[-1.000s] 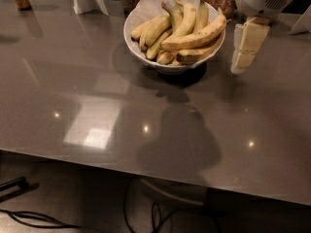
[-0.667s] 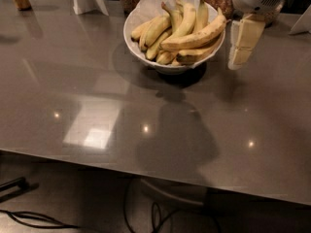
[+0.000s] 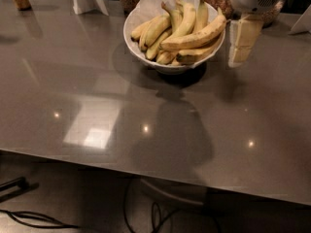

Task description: Pick banana from white bowl

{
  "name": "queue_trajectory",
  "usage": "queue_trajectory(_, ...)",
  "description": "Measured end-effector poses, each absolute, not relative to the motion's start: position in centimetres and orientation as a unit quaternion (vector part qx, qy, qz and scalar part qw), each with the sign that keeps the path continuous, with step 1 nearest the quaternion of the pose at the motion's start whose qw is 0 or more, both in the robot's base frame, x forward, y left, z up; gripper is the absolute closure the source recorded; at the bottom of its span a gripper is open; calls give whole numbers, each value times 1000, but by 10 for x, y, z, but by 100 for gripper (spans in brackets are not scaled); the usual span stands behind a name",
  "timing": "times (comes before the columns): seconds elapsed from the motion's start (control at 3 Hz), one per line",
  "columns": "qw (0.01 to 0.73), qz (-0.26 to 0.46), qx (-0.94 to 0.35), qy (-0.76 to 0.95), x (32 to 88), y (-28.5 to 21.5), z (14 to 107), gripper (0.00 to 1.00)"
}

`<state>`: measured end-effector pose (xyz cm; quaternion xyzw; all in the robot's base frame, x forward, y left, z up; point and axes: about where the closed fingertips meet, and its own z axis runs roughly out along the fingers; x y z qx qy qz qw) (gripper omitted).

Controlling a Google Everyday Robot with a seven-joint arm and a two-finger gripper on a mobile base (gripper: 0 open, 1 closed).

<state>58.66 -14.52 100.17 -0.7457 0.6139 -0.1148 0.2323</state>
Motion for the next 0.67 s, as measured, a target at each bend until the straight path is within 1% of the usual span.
queue_trajectory(0.33,209,-179,-777,566,601,-135,1001,0)
queue_trajectory(0.67,184,-231,-797,528,617,-134,999,19)
